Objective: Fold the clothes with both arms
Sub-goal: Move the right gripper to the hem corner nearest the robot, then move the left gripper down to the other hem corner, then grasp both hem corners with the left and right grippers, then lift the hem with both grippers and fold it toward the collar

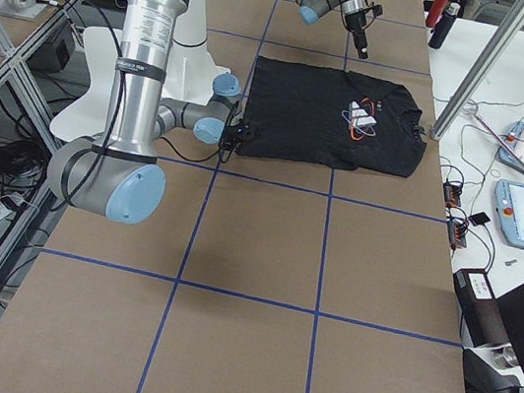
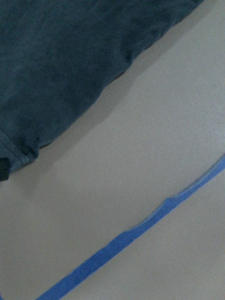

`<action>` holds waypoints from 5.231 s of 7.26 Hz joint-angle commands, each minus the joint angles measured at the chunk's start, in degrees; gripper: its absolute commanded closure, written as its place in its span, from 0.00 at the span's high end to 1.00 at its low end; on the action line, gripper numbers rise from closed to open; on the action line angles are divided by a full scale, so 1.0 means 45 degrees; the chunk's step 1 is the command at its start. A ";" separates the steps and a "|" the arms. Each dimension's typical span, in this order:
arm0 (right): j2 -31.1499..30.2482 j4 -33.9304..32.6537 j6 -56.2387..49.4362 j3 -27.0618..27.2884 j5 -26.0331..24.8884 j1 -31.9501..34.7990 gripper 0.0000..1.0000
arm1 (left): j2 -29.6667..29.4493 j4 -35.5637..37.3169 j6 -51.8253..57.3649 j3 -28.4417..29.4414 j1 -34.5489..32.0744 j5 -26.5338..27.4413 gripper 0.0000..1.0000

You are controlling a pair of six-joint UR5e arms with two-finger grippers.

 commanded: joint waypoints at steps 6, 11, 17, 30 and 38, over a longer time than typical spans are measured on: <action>-0.1725 0.0038 0.0023 0.1898 0.1110 -0.0524 0.00 | 0.6732 0.2362 -0.2735 -0.7555 0.4051 0.0975 1.00; -0.1924 0.0039 0.0023 0.2078 0.1132 -0.0760 0.00 | 0.7700 0.3671 -0.6402 -0.7860 0.8360 0.3445 0.99; -0.1904 0.0058 0.0023 0.2195 0.1132 -0.0740 0.00 | 0.7407 0.4979 -0.6641 -0.7763 0.8698 0.3465 0.60; -0.2195 0.0039 0.0023 0.2954 0.1171 -0.0604 0.00 | 0.8065 0.6459 -0.6408 -1.0617 0.8444 0.2226 0.00; -0.2277 -0.0348 -0.0016 0.3798 0.4859 0.3997 0.00 | 0.7082 0.7109 -0.6348 -1.1826 0.5974 0.1531 0.00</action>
